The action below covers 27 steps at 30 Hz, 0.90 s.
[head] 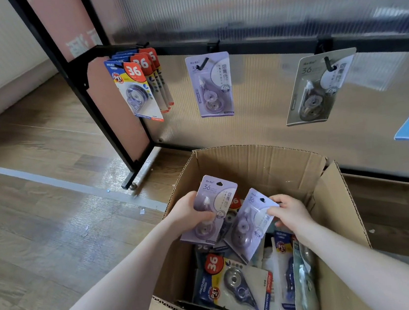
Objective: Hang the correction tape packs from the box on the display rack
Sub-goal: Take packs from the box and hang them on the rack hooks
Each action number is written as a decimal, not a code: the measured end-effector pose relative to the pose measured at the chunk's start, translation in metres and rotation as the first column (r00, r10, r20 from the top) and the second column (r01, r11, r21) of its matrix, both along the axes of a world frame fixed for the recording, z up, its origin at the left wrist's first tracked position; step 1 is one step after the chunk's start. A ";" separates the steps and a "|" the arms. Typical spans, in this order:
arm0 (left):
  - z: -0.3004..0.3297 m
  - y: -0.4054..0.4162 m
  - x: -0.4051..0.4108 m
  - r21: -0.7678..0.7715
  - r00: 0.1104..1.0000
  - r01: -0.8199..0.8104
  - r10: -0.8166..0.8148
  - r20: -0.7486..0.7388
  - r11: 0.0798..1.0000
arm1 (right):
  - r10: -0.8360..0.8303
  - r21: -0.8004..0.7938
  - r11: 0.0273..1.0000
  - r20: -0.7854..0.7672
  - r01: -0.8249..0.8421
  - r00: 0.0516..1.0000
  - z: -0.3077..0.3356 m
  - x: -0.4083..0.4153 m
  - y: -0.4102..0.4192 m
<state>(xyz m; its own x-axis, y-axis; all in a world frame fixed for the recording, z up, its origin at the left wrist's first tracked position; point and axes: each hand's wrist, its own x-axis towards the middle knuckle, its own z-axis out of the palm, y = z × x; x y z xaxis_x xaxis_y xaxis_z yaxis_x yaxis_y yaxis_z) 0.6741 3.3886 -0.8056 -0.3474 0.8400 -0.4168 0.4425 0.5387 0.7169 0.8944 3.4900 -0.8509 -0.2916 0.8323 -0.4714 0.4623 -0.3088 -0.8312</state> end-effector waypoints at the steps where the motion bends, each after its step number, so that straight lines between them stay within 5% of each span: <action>1: 0.000 0.000 0.000 0.005 1.000 -0.012 0.012 0.018 1.000 | -0.040 -0.009 0.999 -0.030 0.040 0.999 0.001 0.001 0.002; 8: 0.002 0.003 -0.001 0.039 0.982 -0.080 0.072 0.173 0.996 | -0.153 0.027 0.987 -0.142 0.158 0.978 0.010 0.002 0.011; 14: 0.024 0.014 -0.001 0.161 0.946 -0.120 0.063 0.319 0.980 | -0.102 0.237 0.962 -0.134 0.132 0.986 0.032 0.002 0.027; 27: 0.074 0.045 -0.021 0.498 0.893 -0.300 0.057 0.446 0.814 | -0.034 0.465 0.868 -0.292 0.173 0.956 0.122 -0.011 0.049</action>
